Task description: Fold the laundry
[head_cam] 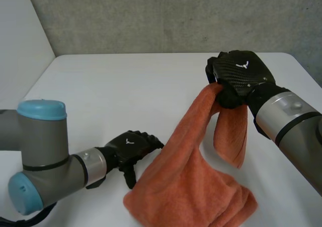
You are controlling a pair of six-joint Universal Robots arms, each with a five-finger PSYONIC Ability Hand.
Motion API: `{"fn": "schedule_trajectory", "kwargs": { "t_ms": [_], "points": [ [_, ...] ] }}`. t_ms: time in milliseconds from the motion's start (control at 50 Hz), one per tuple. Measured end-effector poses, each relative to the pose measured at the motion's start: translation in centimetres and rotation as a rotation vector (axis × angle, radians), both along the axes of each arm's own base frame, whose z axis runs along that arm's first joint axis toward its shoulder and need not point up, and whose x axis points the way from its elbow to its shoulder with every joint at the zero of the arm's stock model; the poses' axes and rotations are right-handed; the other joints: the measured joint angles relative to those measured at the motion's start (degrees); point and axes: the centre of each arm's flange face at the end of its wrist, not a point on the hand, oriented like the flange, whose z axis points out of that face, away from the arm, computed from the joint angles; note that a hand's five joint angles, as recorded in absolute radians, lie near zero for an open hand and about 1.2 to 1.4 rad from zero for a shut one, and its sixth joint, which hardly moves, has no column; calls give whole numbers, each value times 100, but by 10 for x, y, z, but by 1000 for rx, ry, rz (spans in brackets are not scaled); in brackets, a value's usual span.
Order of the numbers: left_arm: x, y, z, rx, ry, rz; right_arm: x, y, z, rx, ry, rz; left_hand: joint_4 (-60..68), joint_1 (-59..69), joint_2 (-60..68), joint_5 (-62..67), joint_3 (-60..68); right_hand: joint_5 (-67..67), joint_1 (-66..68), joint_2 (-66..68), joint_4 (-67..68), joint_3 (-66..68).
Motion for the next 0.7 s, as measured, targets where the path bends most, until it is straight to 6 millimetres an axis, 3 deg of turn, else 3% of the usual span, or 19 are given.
{"fn": "schedule_trajectory", "kwargs": {
  "t_ms": [80, 160, 200, 220, 240, 320, 400, 460, 540, 580, 620, 700],
  "points": [
    [-7, 4, -2, 30, 28, 2, -1, -1, 7, -23, -9, 1, 34, 55, 47, 30, 31, 0, 0, 0, 0, 0],
    [-15, 10, -1, 68, 59, 0, -4, -10, 19, -72, -29, -18, 939, 1099, 938, 863, 883, 0, 0, 0, 0, 0],
    [-19, 10, 1, 69, 73, -1, -5, -17, 26, -106, -44, -28, 2575, 2920, 2580, 2468, 2512, 0, 0, 0, 0, 0],
    [-19, 10, 1, 69, 73, -1, -5, -17, 26, -106, -44, -28, 2575, 2920, 2580, 2468, 2512, 0, 0, 0, 0, 0],
    [-22, 8, 5, 64, 87, 1, -4, -22, 34, -141, -59, -34, 3983, 4279, 4056, 3869, 3918, 0, 0, 0, 0, 0],
    [-30, -6, 20, 37, 147, 23, -1, -32, 57, -233, -103, -38, 5509, 5342, 5532, 5255, 5443, 0, 0, 0, 7, 31],
    [-40, -26, 47, 13, 250, 71, 4, -42, 81, -332, -151, -40, 5640, 5342, 5665, 5258, 5583, 0, 0, 0, 23, 34],
    [-50, -53, 92, -48, 414, 147, 8, -51, 118, -490, -232, -44, 5640, 5342, 5675, 5258, 5593, 0, 33, 0, 26, 35],
    [-50, -74, 139, -176, 570, 232, 9, -56, 149, -653, -321, -54, 5642, 5342, 5676, 5258, 5598, 0, 33, 0, 26, 39],
    [-44, -86, 180, -320, 707, 313, 8, -56, 170, -775, -390, -64, 5661, 5342, 5681, 5258, 5598, 0, 33, 0, 26, 39],
    [-37, -89, 206, -415, 793, 359, 8, -55, 178, -832, -423, -69, 5661, 5342, 5683, 5258, 5598, 0, 32, 0, 26, 39],
    [-27, -86, 229, -524, 870, 408, 7, -56, 175, -856, -438, -78, 5662, 5342, 5684, 5258, 5598, 35, 33, 0, 26, 39]
  ]
}}
